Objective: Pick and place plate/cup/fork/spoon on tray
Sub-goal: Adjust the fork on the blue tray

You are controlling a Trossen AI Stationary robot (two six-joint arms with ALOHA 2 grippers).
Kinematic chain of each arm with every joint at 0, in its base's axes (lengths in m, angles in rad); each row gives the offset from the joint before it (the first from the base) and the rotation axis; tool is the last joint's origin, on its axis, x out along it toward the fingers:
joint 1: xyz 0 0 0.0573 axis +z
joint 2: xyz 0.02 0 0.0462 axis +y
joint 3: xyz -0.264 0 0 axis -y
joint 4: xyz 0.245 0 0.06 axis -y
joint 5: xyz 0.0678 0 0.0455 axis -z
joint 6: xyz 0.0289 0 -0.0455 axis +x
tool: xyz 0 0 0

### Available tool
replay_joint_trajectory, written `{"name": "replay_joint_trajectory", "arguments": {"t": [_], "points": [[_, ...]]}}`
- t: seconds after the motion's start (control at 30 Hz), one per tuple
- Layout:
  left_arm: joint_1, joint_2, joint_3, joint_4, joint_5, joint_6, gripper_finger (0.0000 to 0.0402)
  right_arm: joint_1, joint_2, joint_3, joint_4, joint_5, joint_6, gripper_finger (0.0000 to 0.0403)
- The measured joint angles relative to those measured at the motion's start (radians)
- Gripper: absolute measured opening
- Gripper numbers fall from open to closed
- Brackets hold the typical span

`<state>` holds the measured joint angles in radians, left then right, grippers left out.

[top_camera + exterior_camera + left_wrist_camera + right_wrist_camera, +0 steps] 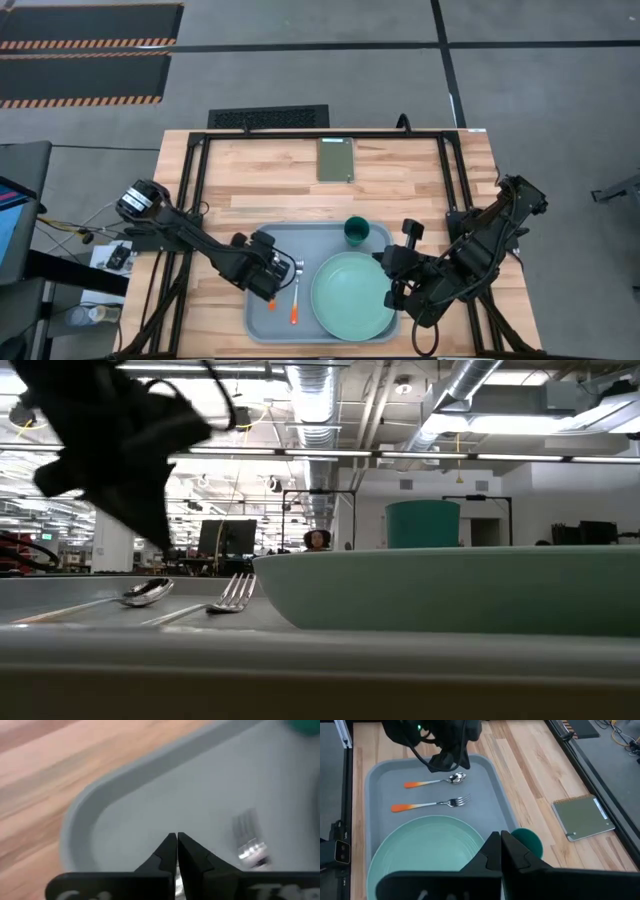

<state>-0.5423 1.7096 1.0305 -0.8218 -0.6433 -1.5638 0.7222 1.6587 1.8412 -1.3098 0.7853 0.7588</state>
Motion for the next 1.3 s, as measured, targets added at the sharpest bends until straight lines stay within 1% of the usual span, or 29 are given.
{"name": "replay_joint_trajectory", "arguments": {"t": [0.07,0.2,0.33,0.4,0.47,0.53,0.6,0.67,0.83,0.9,0.97,1.03,1.07,1.17,1.3], "points": [[0.002,-0.003,0.002,0.054,-0.024,0.027,0.0000,-0.005,0.000,0.000,0.000,0.000,0.000,0.0008],[0.019,0.020,0.002,0.176,-0.013,0.124,0.0000,-0.005,0.000,0.000,0.000,0.001,0.000,0.0009],[0.055,0.027,0.002,0.249,-0.017,0.211,0.0000,-0.005,0.000,0.000,0.001,0.001,0.000,0.0015],[0.080,0.027,0.002,0.253,-0.014,0.257,0.0000,-0.005,0.000,0.000,0.004,0.001,0.001,0.0019],[0.107,0.027,0.002,0.269,0.007,0.313,0.0001,-0.005,0.000,0.000,0.005,0.000,0.001,0.0022],[0.137,0.027,0.002,0.291,0.059,0.390,0.0007,-0.005,0.000,0.000,0.005,0.000,0.001,0.0024],[0.162,0.027,0.002,0.325,0.114,0.450,0.0025,-0.005,0.000,0.000,0.005,-0.001,0.001,0.0023],[0.178,0.027,0.002,0.351,0.138,0.510,0.0050,-0.004,0.000,0.000,0.004,-0.001,0.001,0.0020],[0.206,0.026,0.002,0.374,0.206,0.630,0.0137,-0.003,0.000,0.000,0.002,-0.027,0.001,0.0016],[0.218,0.026,0.002,0.376,0.267,0.701,0.0169,-0.003,0.000,0.000,0.000,-0.030,0.001,0.0017],[0.231,0.026,0.002,0.400,0.355,0.809,0.0191,-0.003,0.000,0.000,0.000,-0.031,-0.001,0.0019],[0.243,0.026,0.002,0.425,0.434,0.936,0.0201,-0.003,0.000,0.000,-0.001,-0.031,-0.005,0.0021],[0.248,0.026,0.002,0.430,0.455,0.990,0.0202,-0.003,0.000,0.000,-0.002,-0.031,-0.005,0.0023],[0.265,0.026,0.014,0.415,0.464,1.097,0.0201,-0.005,0.000,0.000,-0.003,-0.031,-0.005,0.0024],[0.301,0.025,0.023,0.400,0.456,1.186,0.0196,-0.005,0.000,0.000,-0.004,-0.031,-0.005,0.0019]]}}
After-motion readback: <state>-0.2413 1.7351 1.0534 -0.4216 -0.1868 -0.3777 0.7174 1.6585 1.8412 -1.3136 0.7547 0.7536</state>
